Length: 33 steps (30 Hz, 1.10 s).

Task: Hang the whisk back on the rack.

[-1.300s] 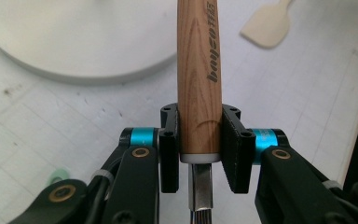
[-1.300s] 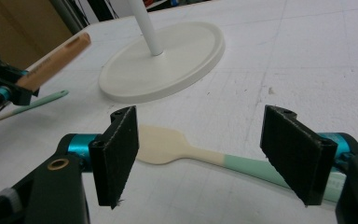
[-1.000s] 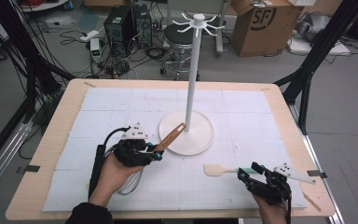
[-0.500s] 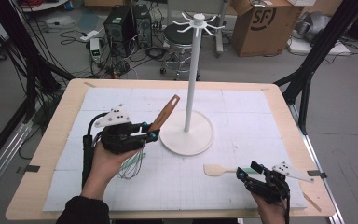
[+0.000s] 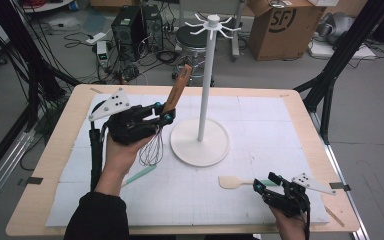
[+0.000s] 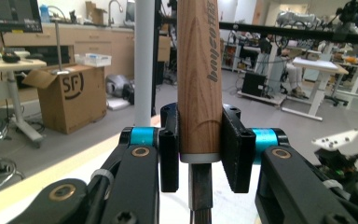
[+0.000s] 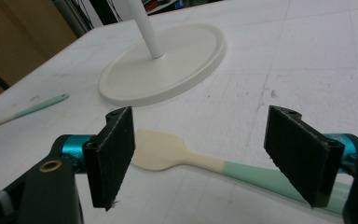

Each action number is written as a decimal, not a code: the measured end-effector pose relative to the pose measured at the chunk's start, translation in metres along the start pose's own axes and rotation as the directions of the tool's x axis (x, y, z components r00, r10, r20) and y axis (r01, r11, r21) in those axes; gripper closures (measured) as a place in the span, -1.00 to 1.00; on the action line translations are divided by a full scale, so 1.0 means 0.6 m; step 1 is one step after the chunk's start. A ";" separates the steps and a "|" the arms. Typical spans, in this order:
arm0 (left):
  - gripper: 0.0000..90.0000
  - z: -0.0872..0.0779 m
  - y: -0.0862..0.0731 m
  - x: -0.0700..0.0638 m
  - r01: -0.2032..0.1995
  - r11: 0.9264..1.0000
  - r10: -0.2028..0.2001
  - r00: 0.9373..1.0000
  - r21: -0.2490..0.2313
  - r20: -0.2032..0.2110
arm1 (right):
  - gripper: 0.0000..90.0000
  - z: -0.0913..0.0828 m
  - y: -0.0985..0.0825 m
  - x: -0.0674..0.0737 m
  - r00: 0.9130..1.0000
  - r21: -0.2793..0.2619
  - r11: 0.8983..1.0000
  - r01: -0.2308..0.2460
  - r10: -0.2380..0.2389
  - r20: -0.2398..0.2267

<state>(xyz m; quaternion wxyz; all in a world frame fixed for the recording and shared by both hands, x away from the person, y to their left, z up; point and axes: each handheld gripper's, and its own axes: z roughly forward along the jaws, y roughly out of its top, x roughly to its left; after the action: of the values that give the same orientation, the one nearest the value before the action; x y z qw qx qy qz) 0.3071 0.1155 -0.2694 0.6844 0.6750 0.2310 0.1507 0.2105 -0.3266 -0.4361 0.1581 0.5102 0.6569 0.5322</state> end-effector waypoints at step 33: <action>0.58 0.061 0.068 0.057 0.056 0.994 -0.050 0.997 -0.093 0.059 | -0.46 -0.015 -0.004 -0.011 0.999 -0.027 0.999 -0.036 0.037 0.008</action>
<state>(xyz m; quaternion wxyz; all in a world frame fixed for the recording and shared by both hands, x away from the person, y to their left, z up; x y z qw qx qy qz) 0.3596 0.1039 -0.2332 0.7257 0.6394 0.2219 0.1239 0.2054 -0.3369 -0.4370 0.1577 0.5221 0.6397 0.5416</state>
